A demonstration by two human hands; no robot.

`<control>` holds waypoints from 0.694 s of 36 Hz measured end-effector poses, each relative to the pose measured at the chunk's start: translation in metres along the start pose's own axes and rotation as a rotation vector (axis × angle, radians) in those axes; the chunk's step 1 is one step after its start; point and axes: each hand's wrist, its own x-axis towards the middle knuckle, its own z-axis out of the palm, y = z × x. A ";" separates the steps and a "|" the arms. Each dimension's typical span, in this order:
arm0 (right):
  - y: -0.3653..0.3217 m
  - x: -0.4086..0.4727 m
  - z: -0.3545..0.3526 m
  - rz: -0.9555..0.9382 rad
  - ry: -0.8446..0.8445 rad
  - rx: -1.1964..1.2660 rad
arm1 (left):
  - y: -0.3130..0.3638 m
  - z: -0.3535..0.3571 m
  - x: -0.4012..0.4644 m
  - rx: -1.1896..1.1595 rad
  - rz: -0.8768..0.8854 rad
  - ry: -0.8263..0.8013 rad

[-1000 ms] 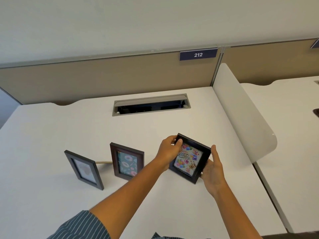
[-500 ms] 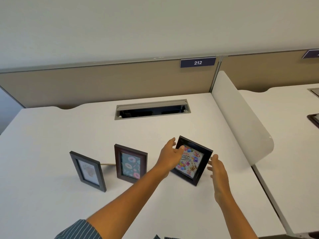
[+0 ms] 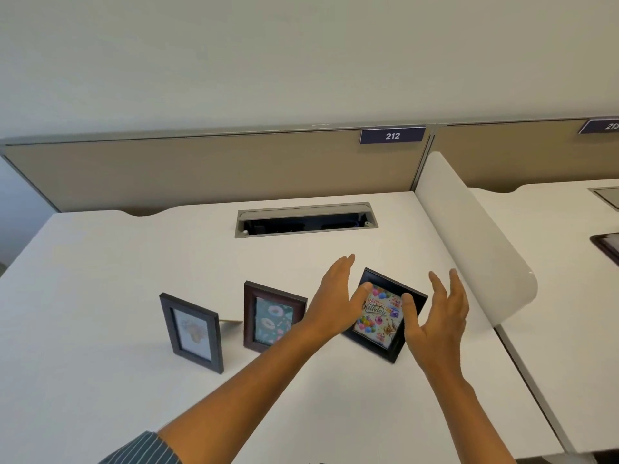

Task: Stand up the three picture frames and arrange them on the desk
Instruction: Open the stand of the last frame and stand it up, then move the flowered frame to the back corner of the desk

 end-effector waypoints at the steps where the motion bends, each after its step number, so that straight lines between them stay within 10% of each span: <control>1: -0.004 -0.001 0.001 -0.014 0.001 -0.002 | -0.002 -0.003 -0.001 0.011 0.004 0.001; 25: -0.094 -0.052 0.077 -0.062 -0.263 0.179 | -0.091 -0.112 -0.036 -0.028 -0.090 0.121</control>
